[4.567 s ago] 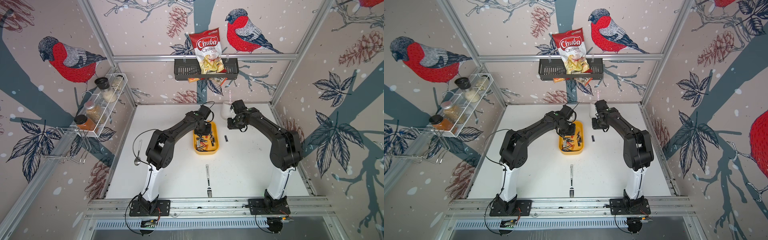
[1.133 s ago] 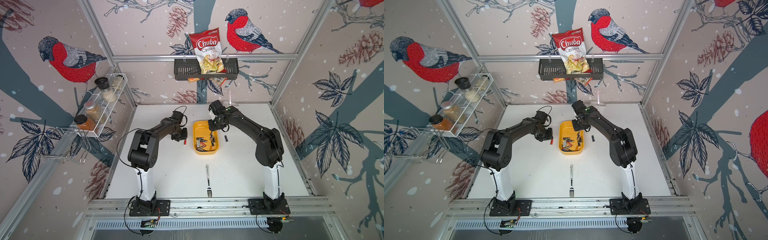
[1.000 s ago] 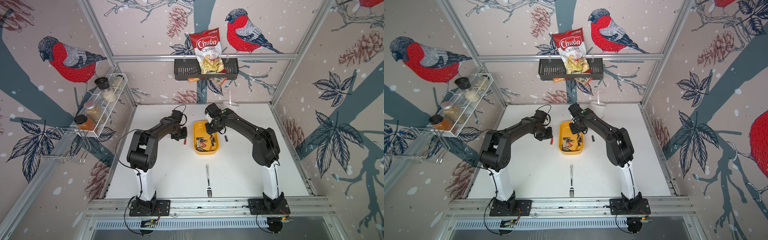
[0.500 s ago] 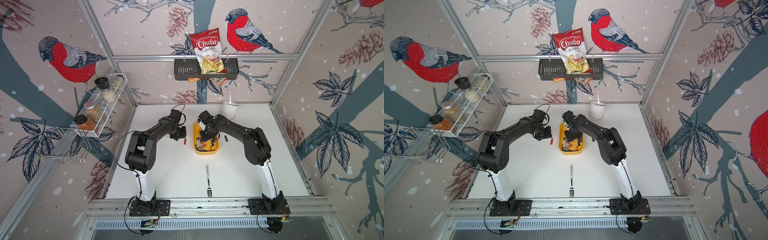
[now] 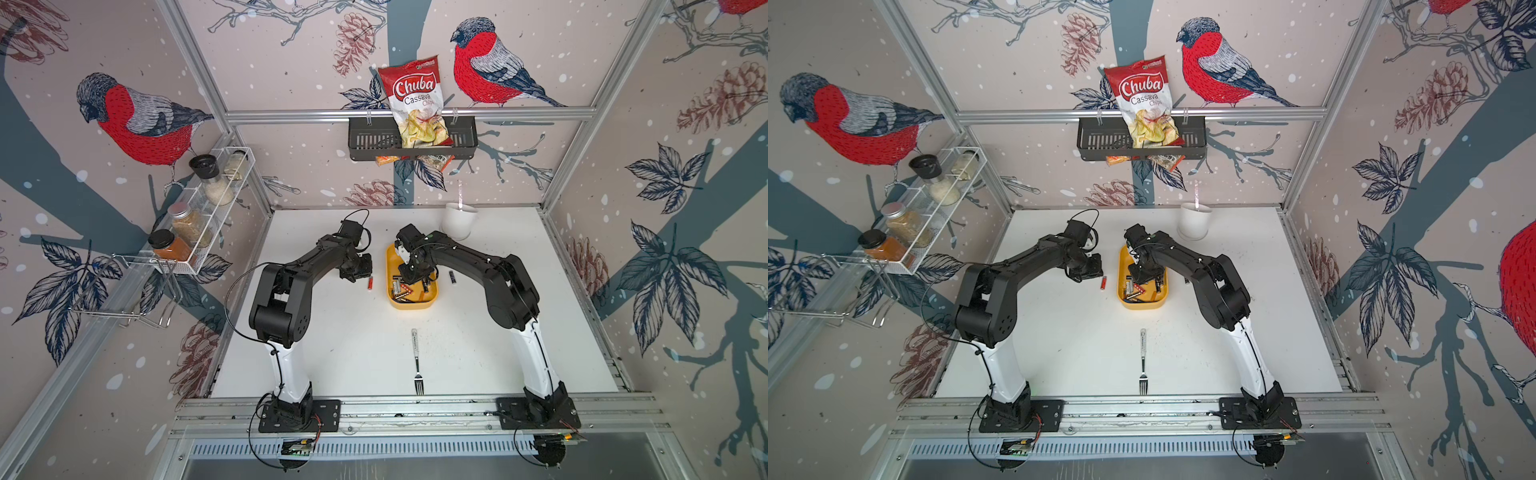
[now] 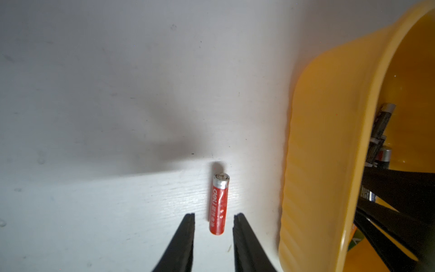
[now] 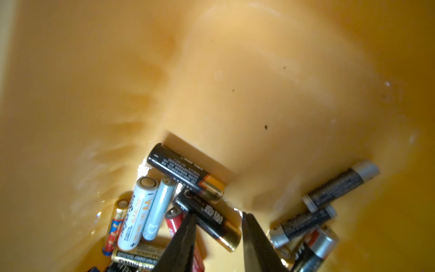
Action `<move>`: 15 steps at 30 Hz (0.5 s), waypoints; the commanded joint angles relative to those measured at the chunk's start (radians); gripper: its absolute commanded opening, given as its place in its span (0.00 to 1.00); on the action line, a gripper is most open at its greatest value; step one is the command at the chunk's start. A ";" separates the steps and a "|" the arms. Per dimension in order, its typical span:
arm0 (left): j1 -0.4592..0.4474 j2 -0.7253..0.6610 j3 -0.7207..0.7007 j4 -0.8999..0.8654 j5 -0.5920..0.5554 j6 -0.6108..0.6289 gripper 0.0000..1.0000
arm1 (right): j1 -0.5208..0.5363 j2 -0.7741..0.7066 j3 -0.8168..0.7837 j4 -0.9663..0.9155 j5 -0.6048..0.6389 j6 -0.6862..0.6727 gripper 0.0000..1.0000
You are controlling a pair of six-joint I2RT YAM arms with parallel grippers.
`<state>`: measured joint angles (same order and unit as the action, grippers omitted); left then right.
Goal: Take the batteries out of the storage box
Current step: Place the battery at the center of the board, then pick up the battery from the storage box.
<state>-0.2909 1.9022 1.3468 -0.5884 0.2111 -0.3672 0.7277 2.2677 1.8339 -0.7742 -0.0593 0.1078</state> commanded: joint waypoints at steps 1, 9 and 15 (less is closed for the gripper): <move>0.004 -0.012 -0.006 -0.004 0.011 -0.004 0.33 | -0.002 0.006 -0.008 -0.008 0.026 -0.005 0.34; 0.003 -0.018 -0.012 -0.001 0.011 -0.004 0.33 | -0.001 0.000 -0.011 -0.013 0.041 -0.010 0.33; 0.004 -0.018 -0.017 -0.001 0.012 -0.004 0.33 | -0.002 0.007 -0.015 -0.011 0.045 -0.010 0.33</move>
<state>-0.2909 1.8923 1.3319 -0.5873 0.2131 -0.3683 0.7254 2.2707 1.8191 -0.7753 -0.0299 0.1047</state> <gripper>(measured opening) 0.329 0.329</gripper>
